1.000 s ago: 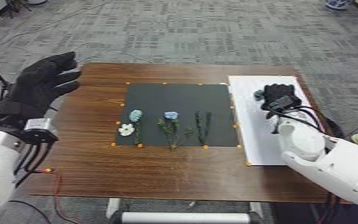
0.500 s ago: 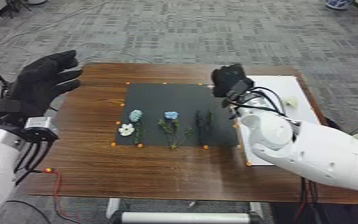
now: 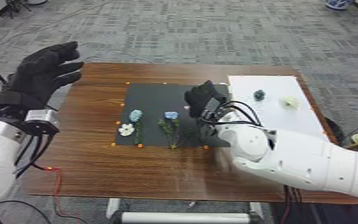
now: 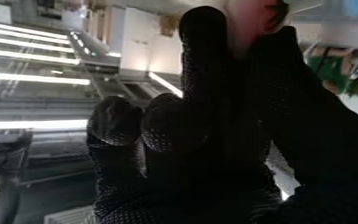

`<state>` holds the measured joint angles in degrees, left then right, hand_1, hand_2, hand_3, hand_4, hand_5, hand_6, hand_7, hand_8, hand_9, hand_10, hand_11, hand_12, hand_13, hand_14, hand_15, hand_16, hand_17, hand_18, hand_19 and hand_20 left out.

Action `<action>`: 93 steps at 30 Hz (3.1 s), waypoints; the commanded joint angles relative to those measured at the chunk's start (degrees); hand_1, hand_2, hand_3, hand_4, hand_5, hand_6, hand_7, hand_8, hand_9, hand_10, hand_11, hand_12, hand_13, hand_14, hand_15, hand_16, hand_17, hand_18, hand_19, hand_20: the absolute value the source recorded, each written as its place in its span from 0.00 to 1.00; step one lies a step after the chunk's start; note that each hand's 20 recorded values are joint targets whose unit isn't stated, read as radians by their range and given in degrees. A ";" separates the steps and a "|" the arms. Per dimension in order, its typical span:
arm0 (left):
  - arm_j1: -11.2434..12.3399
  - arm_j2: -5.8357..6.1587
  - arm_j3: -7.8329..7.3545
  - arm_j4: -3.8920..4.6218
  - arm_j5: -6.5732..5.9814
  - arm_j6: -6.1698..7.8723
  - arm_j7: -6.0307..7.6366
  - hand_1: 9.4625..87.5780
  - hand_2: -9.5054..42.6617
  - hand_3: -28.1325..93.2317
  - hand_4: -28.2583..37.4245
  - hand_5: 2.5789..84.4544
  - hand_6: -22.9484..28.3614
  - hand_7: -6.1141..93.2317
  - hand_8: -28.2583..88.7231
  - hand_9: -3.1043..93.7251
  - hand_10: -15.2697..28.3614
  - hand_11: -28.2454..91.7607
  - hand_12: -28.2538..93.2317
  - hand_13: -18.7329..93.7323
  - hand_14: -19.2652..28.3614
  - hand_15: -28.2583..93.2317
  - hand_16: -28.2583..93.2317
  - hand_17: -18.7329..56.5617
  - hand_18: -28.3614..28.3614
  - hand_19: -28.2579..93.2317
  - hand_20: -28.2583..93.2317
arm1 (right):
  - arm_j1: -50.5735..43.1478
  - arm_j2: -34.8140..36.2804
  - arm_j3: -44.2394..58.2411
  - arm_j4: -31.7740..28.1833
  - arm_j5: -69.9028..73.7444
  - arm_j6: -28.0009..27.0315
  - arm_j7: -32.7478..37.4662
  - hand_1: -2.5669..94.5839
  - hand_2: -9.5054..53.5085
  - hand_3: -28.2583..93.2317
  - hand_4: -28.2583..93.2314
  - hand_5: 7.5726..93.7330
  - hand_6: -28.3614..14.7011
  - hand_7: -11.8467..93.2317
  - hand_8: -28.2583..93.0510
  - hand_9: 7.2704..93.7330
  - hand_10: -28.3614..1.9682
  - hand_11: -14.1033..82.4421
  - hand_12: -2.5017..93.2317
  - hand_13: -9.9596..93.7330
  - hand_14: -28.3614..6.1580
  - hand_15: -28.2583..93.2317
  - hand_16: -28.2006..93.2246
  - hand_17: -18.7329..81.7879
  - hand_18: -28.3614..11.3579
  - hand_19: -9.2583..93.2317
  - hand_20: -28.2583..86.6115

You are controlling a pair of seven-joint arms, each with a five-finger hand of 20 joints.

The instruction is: Arrange flowers

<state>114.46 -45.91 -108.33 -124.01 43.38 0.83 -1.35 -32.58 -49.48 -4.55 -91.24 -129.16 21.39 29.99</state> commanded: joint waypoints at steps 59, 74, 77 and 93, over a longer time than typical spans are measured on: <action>19.79 -9.94 -10.44 -3.51 -0.73 3.28 0.60 0.20 0.15 0.81 0.03 0.32 0.51 0.28 0.16 0.24 0.59 0.46 0.40 0.27 0.70 0.64 0.19 0.12 0.85 0.57 0.33 | -25.01 14.84 35.57 -5.82 3.77 -5.63 10.94 0.30 0.00 0.95 0.01 0.44 0.55 0.35 0.13 0.45 0.50 0.43 0.27 0.59 0.48 0.92 0.49 0.45 0.18 0.91 0.75; 17.57 -7.64 -10.25 -3.38 -0.44 1.59 -0.23 0.20 0.15 0.81 0.03 0.31 0.50 0.28 0.16 0.24 0.59 0.46 0.40 0.27 0.69 0.64 0.19 0.12 0.85 0.57 0.33 | -21.37 15.62 27.63 -5.68 -0.78 9.66 7.30 0.36 0.01 0.96 0.01 0.47 0.62 0.38 0.12 0.50 0.54 0.47 0.27 0.59 0.51 0.92 0.45 0.46 0.19 0.91 0.75; 17.41 -7.64 -9.99 -3.33 -0.43 1.43 -0.39 0.20 0.15 0.81 0.03 0.31 0.50 0.28 0.16 0.24 0.59 0.46 0.40 0.27 0.69 0.64 0.19 0.12 0.85 0.57 0.33 | -22.02 14.61 29.02 -8.58 1.01 7.85 3.90 0.36 0.00 0.96 0.00 0.47 0.64 0.40 0.11 0.50 0.56 0.49 0.28 0.59 0.52 0.91 0.46 0.46 0.20 0.91 0.74; 15.91 -6.41 -9.13 -2.97 -0.46 1.45 -1.30 0.20 0.15 0.81 0.03 0.31 0.51 0.28 0.16 0.24 0.59 0.46 0.40 0.27 0.69 0.64 0.19 0.12 0.85 0.57 0.33 | -11.62 3.81 21.31 -10.30 3.23 -9.79 -1.83 0.33 0.00 0.91 0.00 0.49 0.62 0.37 0.12 0.53 0.56 0.48 0.28 0.60 0.51 0.92 0.47 0.45 0.18 0.90 0.76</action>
<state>130.68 -52.90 -117.42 -127.00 43.09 2.78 -2.04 -48.26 -42.23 18.84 -99.05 -126.03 17.19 29.96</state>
